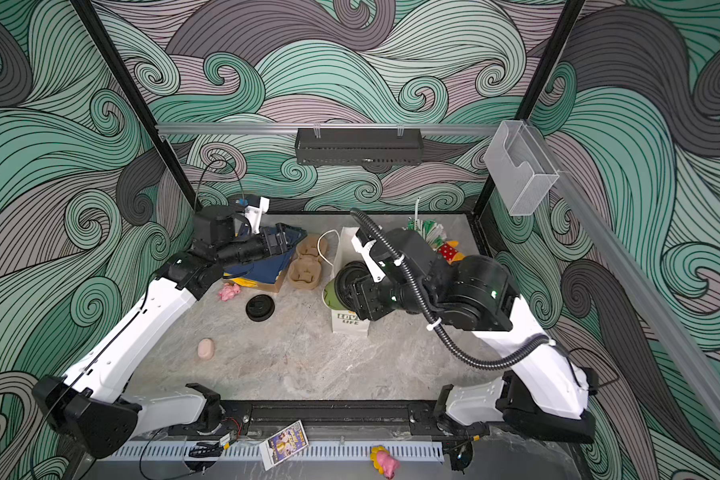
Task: Pack the takeout coffee
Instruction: 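Carry the cup over the bag with right while left grips the rim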
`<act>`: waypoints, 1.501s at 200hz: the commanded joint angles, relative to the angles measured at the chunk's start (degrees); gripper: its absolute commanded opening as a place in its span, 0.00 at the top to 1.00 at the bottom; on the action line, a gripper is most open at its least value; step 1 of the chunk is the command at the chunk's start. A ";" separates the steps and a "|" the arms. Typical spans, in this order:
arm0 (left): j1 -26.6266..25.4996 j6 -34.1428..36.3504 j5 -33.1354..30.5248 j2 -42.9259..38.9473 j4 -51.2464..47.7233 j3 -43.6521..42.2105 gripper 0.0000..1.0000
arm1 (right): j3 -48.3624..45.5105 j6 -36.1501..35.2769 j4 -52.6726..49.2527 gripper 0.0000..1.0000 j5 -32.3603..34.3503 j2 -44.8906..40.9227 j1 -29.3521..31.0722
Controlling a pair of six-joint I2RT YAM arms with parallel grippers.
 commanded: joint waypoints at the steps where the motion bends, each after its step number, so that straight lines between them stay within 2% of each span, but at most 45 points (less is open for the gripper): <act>1: -1.77 2.71 4.01 3.56 1.67 4.11 0.09 | 1.96 -0.17 -0.77 0.35 3.56 -0.08 -2.14; 23: -2.90 2.94 4.40 6.40 1.77 5.84 0.14 | 3.79 -0.59 -0.78 0.35 6.43 1.36 -3.95; 66: -5.10 3.14 4.71 9.16 1.37 6.41 0.34 | 6.65 -1.22 -1.18 0.34 9.24 6.37 -7.28; 90: -5.86 2.12 4.09 9.61 1.34 5.44 0.52 | 7.31 -1.55 -2.45 0.34 9.26 9.24 -9.05; 126: -6.57 -0.78 2.73 8.82 1.52 4.18 0.86 | 7.13 -2.13 -4.18 0.35 8.60 12.03 -10.57; 151: -7.29 -4.50 0.40 6.48 0.59 2.89 1.00 | 6.96 -2.36 -4.64 0.35 8.16 12.70 -11.23; 225: -12.70 -22.88 -11.80 -2.72 10.01 -8.05 1.00 | 7.00 -2.98 -6.24 0.35 5.49 14.03 -12.59; 300: -22.48 -34.33 -28.29 -10.72 16.02 -17.34 1.00 | 7.05 -3.94 -9.29 0.37 0.55 16.26 -12.51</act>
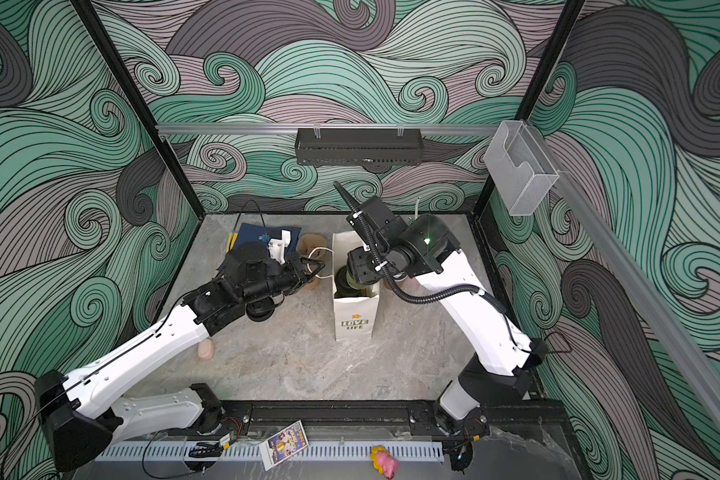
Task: Pack the takeout coffee
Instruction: 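Carry the cup over the bag with right while left grips the rim, then lower the green cup into the bag opening while the left gripper holds the rim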
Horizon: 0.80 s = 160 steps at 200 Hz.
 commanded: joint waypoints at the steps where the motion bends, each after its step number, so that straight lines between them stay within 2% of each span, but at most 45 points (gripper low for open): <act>1: -3.12 -5.39 -7.95 -2.38 3.70 -0.76 1.00 | 0.47 -0.66 -2.59 0.37 -2.29 0.68 -0.21; 71: -13.03 -9.17 -17.69 -5.33 6.06 -3.38 1.00 | 2.16 -0.49 -5.21 0.36 -3.03 2.81 -0.20; 122: -18.96 -10.85 -21.18 -5.87 7.32 -4.89 1.00 | 1.05 -0.64 -6.02 0.36 -3.60 3.17 0.11; 141: -20.89 -9.82 -22.55 -6.34 6.34 -4.62 0.88 | 0.31 -0.58 -5.98 0.36 -3.51 3.45 0.51; 160: -22.03 -8.78 -24.81 -7.61 5.07 -4.82 0.71 | -0.15 -0.49 -6.03 0.36 -3.43 3.76 0.84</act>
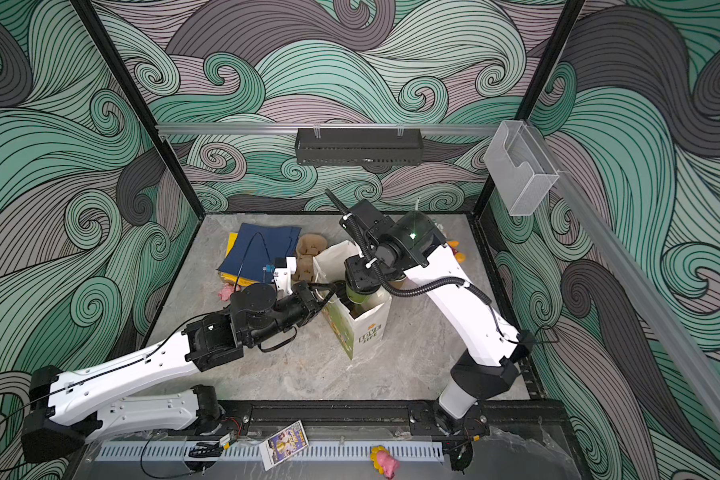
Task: Pack the takeout coffee
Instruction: 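Lower the green cup into the bag opening while the left gripper holds the rim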
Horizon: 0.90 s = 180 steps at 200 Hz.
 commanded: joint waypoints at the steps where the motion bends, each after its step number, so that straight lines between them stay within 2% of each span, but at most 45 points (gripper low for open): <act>1: -1.53 1.39 -4.17 -2.38 -0.55 0.26 0.70 | -0.76 -0.10 -1.46 0.36 -0.18 1.12 0.56; 34: -1.72 5.48 -7.50 -4.24 -7.88 2.31 0.43 | -1.20 -0.10 -1.36 0.36 -0.12 1.79 1.34; 67: -1.73 10.84 -12.05 -4.26 -14.23 4.30 0.32 | -1.44 -0.03 -1.36 0.36 0.31 2.62 1.69; 88: -0.57 14.66 -10.71 -3.81 -16.62 5.84 0.24 | -1.88 -0.01 -1.25 0.36 0.64 3.13 1.71; 114: 1.08 19.27 -7.25 -4.02 -16.81 7.48 0.16 | -2.95 0.33 -1.07 0.36 0.62 3.30 1.71; 139: 3.81 22.01 -2.65 -2.86 -18.09 9.81 0.13 | -4.68 0.76 0.08 0.36 0.39 2.84 1.71; 167: 7.94 21.97 3.80 -1.06 -17.76 10.69 0.13 | -5.87 1.05 0.71 0.36 0.26 2.74 1.71; 180: 9.15 21.76 4.82 -0.57 -17.76 10.61 0.17 | -6.99 1.23 1.39 0.36 0.23 2.45 1.71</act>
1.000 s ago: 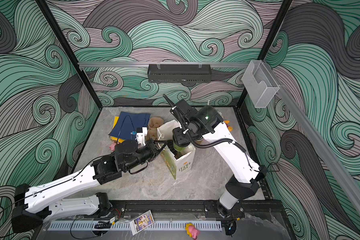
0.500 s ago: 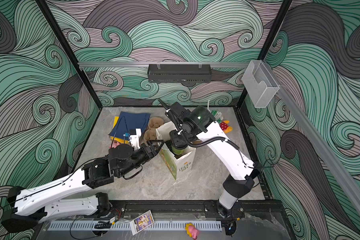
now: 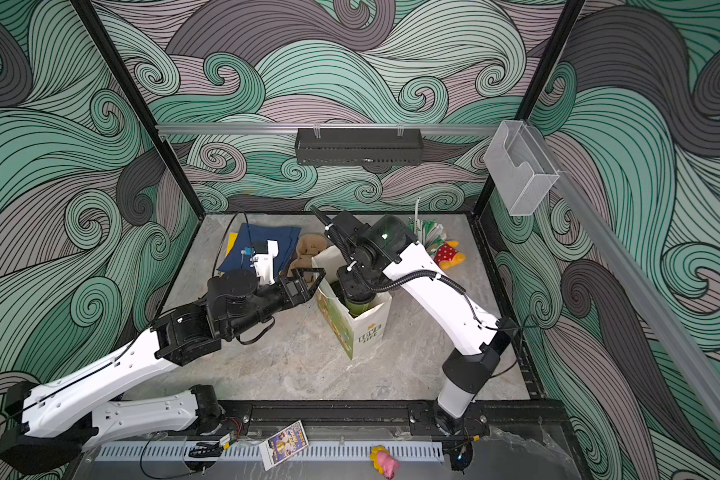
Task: Pack the takeout coffee
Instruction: 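Lower the green cup into the bag opening while the left gripper holds the rim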
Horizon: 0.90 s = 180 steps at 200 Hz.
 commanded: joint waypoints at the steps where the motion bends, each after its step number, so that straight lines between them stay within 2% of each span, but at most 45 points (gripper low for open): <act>1: 2.31 2.13 5.49 1.25 -1.50 1.29 0.17 | -1.44 1.03 0.76 0.36 0.34 -0.88 0.20; 37: 3.68 1.82 7.61 2.45 -1.38 1.02 0.32 | -4.54 1.42 3.79 0.36 -0.37 -1.81 -0.09; 120: 4.05 0.22 8.61 1.88 -0.98 -1.32 0.82 | -9.61 0.80 7.13 0.36 -0.60 -2.68 -1.01; 159: 4.13 -0.92 8.49 1.32 -0.56 -2.56 0.97 | -12.47 -0.07 9.95 0.36 -1.49 -3.86 -1.21; 180: 4.13 -1.44 8.44 1.23 -0.37 -2.93 1.00 | -13.42 -0.76 11.01 0.36 -2.01 -3.73 -1.21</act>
